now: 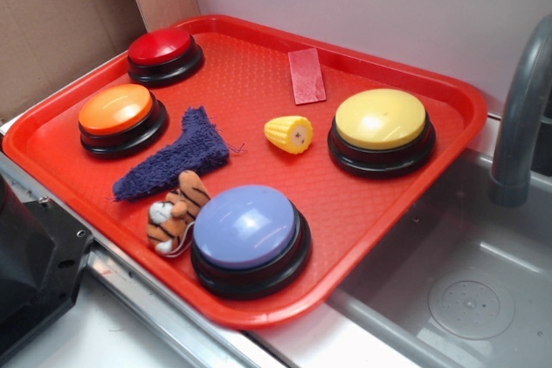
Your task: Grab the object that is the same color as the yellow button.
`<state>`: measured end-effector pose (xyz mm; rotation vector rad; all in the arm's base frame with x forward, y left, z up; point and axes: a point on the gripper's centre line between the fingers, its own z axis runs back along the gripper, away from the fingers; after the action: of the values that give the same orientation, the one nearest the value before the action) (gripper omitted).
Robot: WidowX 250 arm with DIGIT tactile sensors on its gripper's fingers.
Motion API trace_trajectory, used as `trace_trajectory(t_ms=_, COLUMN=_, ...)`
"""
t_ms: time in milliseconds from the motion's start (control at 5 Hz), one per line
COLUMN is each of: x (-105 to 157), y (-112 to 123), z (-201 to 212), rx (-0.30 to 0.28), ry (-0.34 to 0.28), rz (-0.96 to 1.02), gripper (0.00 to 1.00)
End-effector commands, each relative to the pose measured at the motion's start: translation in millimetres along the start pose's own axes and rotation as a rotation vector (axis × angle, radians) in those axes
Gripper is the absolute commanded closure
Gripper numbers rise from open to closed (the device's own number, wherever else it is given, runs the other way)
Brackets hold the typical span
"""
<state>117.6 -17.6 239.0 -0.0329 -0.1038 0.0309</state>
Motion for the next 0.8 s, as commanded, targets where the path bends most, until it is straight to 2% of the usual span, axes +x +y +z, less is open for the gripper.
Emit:
trace_trajectory(t_ms=0, x=0, y=0, z=0, rx=0.000, ry=0.000, rz=0.000, gripper=0.00)
trace_trajectory(t_ms=200, x=21, y=5, z=-7, rx=0.086, ry=-0.018, rz=-0.260, gripper=0.00)
trace_trajectory(t_ms=400, x=46, y=5, z=-34, rx=0.164, ry=0.114, rz=-0.530, gripper=0.00)
trace_trajectory(t_ms=600, x=65, y=-3, z=-69, rx=0.170, ry=0.117, rz=-0.782, gripper=0.00)
